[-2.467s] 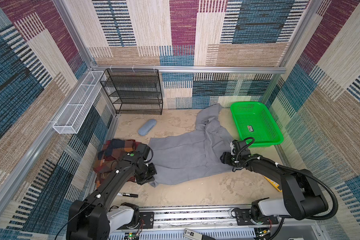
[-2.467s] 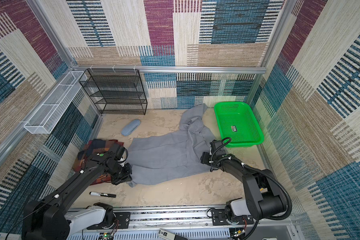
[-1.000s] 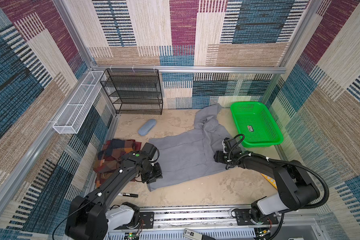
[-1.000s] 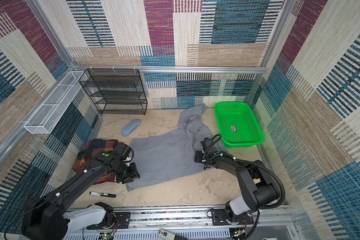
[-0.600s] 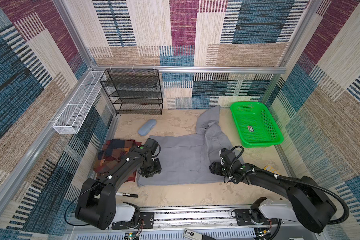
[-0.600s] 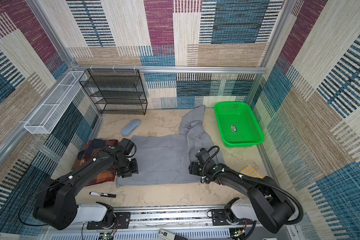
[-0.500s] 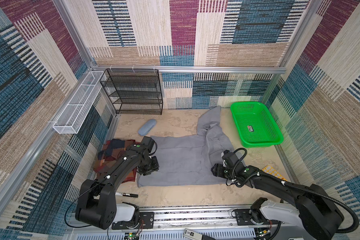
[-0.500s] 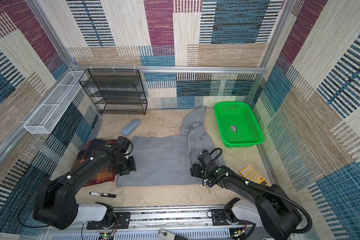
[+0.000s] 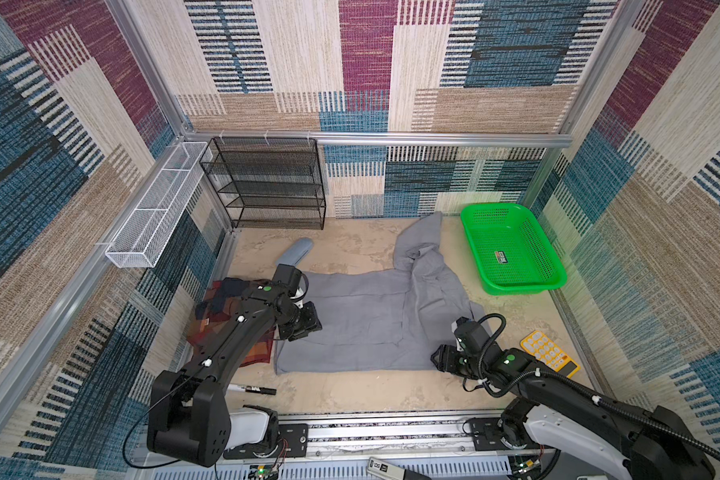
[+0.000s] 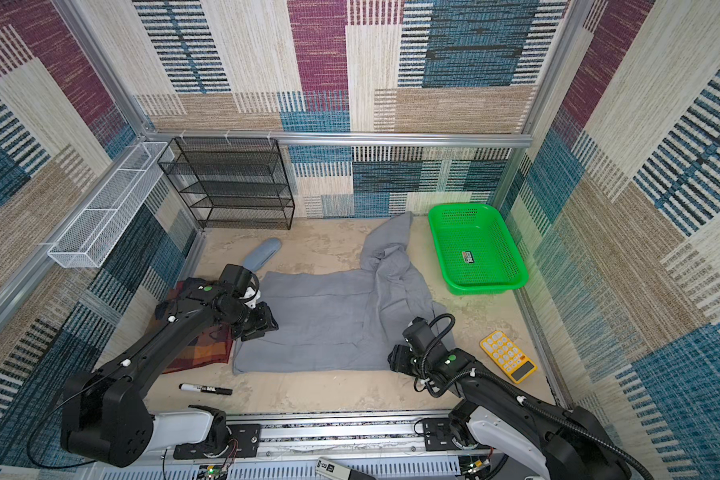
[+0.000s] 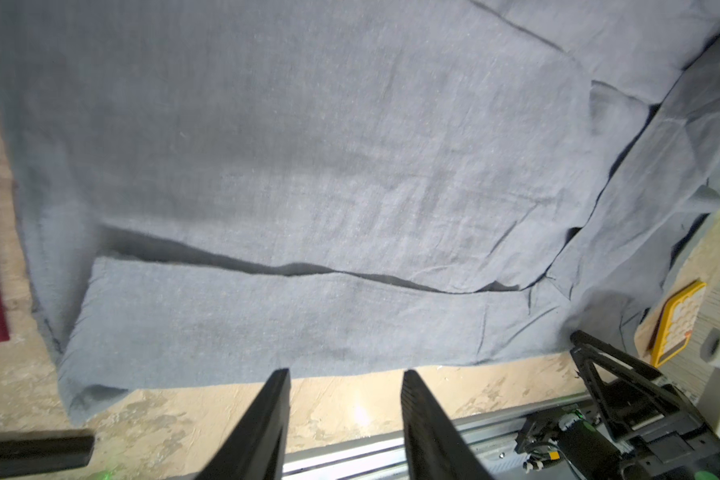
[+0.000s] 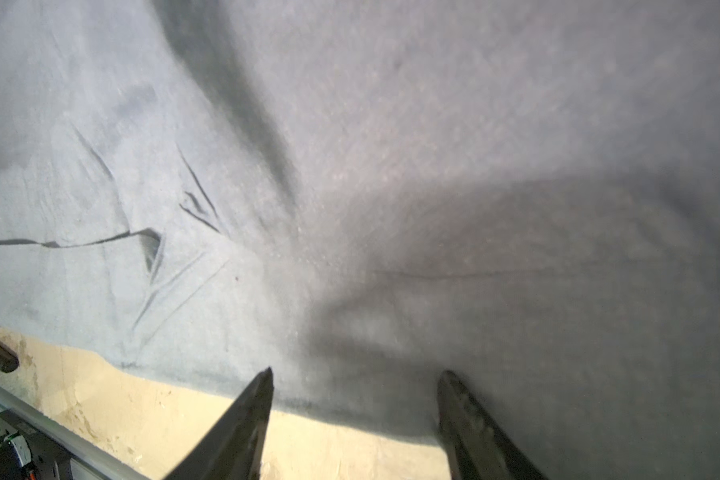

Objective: Fold and stack the long sleeve shirts

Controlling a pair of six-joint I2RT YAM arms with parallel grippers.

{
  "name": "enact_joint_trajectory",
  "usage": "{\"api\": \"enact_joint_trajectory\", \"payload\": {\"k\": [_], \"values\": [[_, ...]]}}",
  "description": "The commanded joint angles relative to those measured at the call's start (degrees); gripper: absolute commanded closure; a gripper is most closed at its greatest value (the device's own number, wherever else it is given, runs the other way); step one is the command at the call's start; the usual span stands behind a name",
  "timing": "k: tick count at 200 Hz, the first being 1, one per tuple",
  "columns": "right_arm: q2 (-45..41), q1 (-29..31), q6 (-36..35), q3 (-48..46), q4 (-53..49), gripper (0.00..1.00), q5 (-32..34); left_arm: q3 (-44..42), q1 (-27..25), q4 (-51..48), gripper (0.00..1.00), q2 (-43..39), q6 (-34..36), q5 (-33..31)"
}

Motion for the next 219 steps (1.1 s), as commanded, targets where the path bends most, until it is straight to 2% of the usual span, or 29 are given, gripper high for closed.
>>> {"api": "enact_joint_trajectory", "payload": {"k": [1,30,56,67,94,114,134,153,178,187,219], "values": [[-1.0,0.4,1.8,-0.8,-2.9,0.35,-1.2,-3.1,-0.2,2.3,0.53,-2.0,-1.5,2.4],[-1.8,1.0,2.8,0.4,-4.4,0.36,-2.7,-4.9,-0.3,3.1,0.53,-3.4,-1.8,3.1],[-5.1,1.1,1.9,7.3,-8.4,0.35,3.3,-3.6,-0.3,3.0,0.53,-4.1,-1.0,3.3],[-3.3,1.1,-0.4,11.6,-9.1,0.34,6.7,-1.9,-0.3,2.5,0.53,-3.9,-0.3,2.8],[9.4,0.9,-8.3,23.0,-7.5,0.33,9.8,3.1,-0.3,0.9,0.52,-2.3,2.4,-0.1],[18.6,-0.8,-14.5,31.9,-4.0,0.32,12.6,6.4,-0.2,-0.2,0.4,-0.4,5.0,-1.8],[29.3,-6.6,-19.2,43.3,-2.9,0.32,13.9,9.0,-0.1,-1.2,0.29,1.2,6.9,-3.9],[39.9,-11.1,-20.9,53.9,-1.9,0.33,13.1,11.1,-0.1,-1.8,0.28,1.8,8.6,-5.4],[53.8,-12.9,-23.0,66.7,-4.8,0.33,20.2,12.0,-0.1,-2.1,0.28,1.6,10.6,-7.5],[57.9,-13.3,-23.1,70.1,-5.7,0.34,21.6,11.7,-0.1,-2.0,0.24,1.4,10.9,-8.9],[66.0,-15.8,-22.4,78.5,-6.1,0.35,18.6,9.4,0.0,0.2,0.23,1.0,11.6,-10.0]]}}
